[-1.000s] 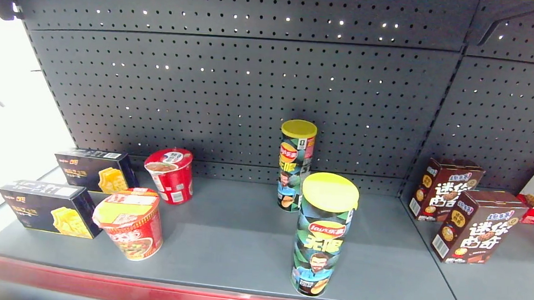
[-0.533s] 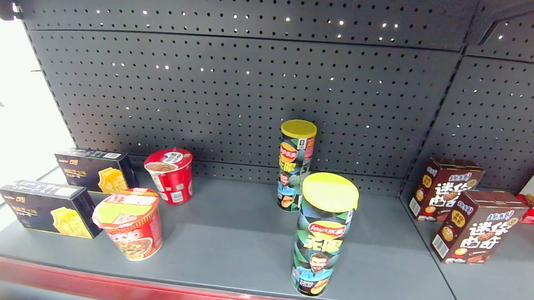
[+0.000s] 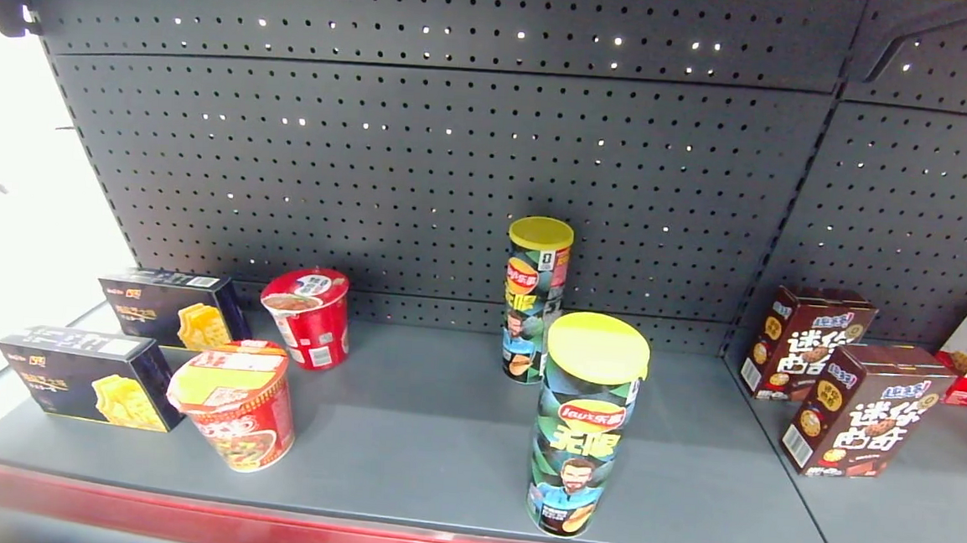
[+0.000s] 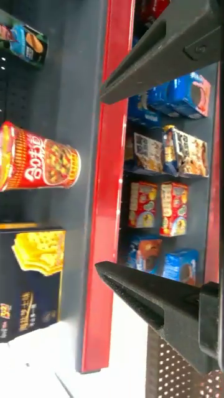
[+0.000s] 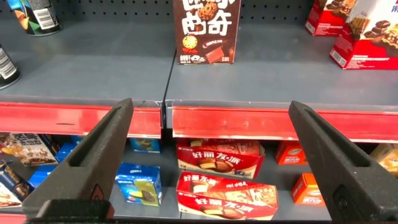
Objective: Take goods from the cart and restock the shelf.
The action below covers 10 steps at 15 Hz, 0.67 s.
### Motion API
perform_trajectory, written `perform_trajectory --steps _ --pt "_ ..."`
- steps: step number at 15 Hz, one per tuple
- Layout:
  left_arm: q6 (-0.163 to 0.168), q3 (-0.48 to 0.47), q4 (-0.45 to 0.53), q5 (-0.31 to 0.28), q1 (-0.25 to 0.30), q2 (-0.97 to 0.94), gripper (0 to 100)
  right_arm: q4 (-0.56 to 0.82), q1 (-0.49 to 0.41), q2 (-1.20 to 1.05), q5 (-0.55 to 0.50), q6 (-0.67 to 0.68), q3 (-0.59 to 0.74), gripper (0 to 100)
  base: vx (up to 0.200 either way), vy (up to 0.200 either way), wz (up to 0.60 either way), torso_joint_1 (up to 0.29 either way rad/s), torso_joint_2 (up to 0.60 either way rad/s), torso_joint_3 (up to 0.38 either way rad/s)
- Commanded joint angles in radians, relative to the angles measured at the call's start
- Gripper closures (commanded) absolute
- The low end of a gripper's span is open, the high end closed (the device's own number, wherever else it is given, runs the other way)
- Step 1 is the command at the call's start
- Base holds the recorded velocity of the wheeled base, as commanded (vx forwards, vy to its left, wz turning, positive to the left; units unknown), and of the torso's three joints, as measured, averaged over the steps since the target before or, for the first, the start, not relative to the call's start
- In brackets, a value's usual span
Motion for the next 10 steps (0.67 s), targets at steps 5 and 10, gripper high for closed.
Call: perform_trajectory --steps 5,10 --pt "0.035 0.041 -0.073 -0.020 -0.002 -0.012 0 -0.069 0.043 0.357 0.095 0.099 -0.380 0 0.000 0.000 0.00 0.000 0.00 0.000" --pt "0.014 0.040 -0.072 -0.016 -0.002 -0.012 0 -0.183 0.158 0.541 0.155 0.020 -0.463 0 0.000 0.000 0.00 0.000 0.00 0.000"
